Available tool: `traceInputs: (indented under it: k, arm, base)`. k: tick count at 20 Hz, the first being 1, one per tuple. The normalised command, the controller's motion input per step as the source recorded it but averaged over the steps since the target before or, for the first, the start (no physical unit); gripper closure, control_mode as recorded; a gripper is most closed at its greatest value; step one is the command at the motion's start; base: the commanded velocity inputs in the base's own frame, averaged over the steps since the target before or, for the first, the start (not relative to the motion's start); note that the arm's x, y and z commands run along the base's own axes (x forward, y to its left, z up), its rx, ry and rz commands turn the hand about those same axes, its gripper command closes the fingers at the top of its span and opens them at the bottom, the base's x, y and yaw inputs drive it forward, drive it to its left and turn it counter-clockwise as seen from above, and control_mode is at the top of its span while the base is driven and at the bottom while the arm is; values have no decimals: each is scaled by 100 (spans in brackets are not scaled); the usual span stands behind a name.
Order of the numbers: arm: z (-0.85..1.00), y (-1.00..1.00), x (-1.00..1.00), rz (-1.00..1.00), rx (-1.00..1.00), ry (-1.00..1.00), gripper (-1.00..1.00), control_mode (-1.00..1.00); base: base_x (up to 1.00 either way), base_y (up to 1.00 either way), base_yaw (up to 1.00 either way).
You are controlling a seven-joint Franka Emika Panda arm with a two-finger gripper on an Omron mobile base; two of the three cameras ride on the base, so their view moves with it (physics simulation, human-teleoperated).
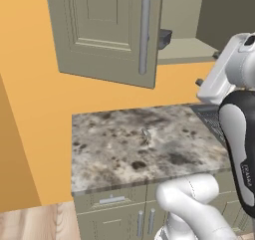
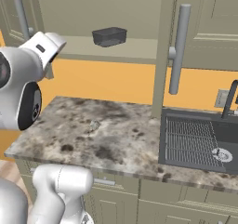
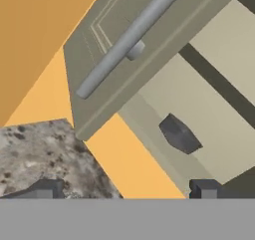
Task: Retrieve the tupperware from the cabinet, then place the raw meat into the tupperware to avoid contamination.
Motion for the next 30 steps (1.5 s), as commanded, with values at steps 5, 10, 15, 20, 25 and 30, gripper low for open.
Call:
traceInputs:
  k: [5,10,15,20,25,30]
  arm:
    - [-3,-8,2,5,-29,-5,-100,-100]
    - [-20,-6,12,9,-22,-13,-100,-100]
    - [-26,-5,11,10,-22,-17,-100,-100]
    - [-6,-3,1,10,-17,-13,-100,-100]
    - [16,0,-5,13,-3,-4,-100,-100]
    - [23,0,-6,13,0,0,-100,-100]
  base:
    - [0,0,0]
    - [0,0,0]
    - [0,0,0]
    - [0,0,0]
    - [0,0,0]
    - [0,0,0]
